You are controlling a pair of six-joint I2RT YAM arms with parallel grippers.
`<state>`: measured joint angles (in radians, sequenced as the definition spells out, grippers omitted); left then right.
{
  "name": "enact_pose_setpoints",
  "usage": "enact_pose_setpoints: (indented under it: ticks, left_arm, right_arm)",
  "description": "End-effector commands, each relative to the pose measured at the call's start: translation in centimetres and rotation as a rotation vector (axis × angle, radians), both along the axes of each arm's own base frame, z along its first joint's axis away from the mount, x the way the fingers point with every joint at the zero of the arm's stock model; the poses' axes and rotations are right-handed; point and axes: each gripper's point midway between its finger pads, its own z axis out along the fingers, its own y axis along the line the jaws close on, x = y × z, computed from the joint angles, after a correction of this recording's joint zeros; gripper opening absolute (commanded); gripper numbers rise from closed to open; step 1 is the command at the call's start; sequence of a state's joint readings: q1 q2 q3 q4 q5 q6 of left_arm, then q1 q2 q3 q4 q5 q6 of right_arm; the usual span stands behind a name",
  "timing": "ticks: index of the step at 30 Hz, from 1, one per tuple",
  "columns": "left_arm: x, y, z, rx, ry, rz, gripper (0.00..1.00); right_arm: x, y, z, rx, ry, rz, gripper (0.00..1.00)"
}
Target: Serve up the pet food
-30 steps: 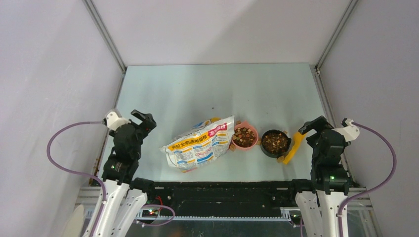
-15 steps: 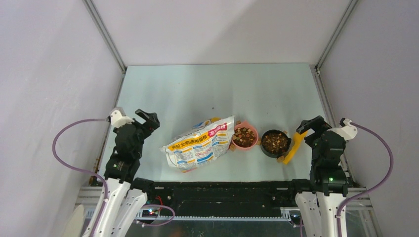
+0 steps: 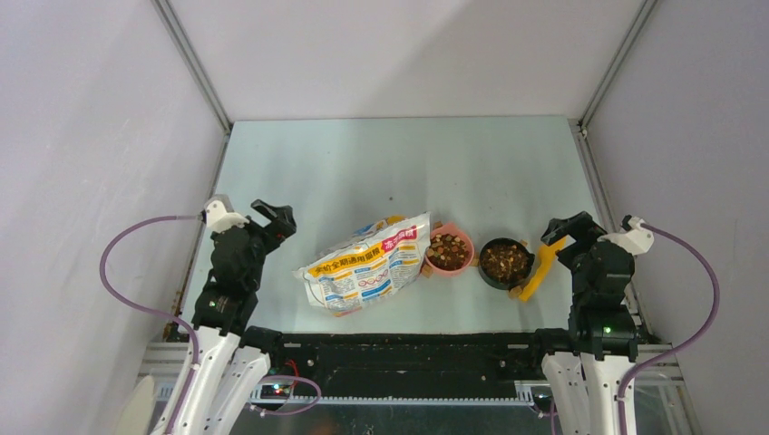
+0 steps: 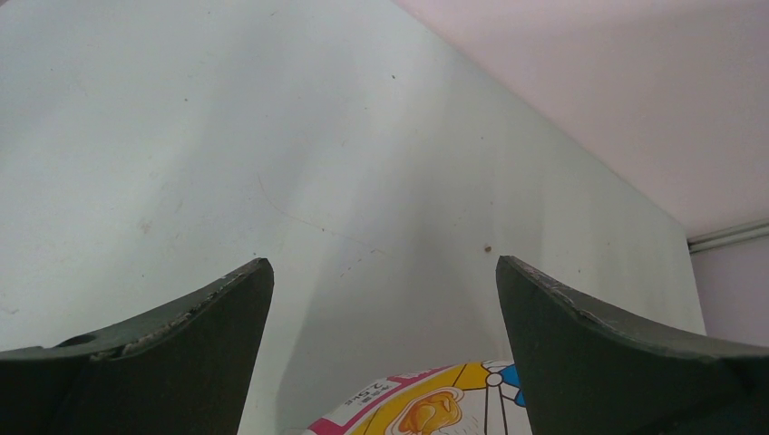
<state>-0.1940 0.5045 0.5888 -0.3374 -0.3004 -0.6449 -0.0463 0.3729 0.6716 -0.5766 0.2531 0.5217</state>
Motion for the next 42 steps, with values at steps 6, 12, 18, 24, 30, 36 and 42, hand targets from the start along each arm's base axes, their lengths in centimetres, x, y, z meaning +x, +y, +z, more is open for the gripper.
enact_pose_setpoints:
  ticks: [6, 12, 18, 24, 30, 36, 42]
  left_arm:
    - [0.2, -0.6, 1.9, -0.009, -0.040, -0.035, 0.99]
    - [0.2, -0.7, 1.8, -0.009, 0.000, -0.038, 0.99]
    - [0.2, -0.8, 1.6, -0.014, -0.001, -0.043, 0.99]
    - [0.1, -0.9, 1.4, -0.016, 0.004, -0.047, 0.99]
    - [0.3, -2.6, 2.2, -0.024, -0.054, -0.150, 1.00]
    - [0.3, -3.1, 2.4, -0.020, -0.067, -0.183, 0.99]
    - [0.0, -5.6, 3.8, -0.039, -0.143, -0.325, 1.00]
  right_arm:
    - [-0.2, -0.1, 1.8, -0.019, -0.081, -0.002, 0.99]
    - [-0.6, -0.4, 2.1, -0.014, -0.117, -0.020, 0.99]
    - [-0.9, -0.2, 2.4, -0.017, -0.139, -0.007, 0.99]
    - [-1.0, -0.3, 2.4, -0.018, -0.140, -0.015, 0.99]
    - [-0.4, 1.3, 2.5, -0.023, -0.145, 0.082, 0.99]
    - [-0.2, 1.4, 2.3, -0.024, -0.136, 0.091, 0.99]
    - [0.1, 1.8, 2.2, -0.022, -0.130, 0.116, 0.99]
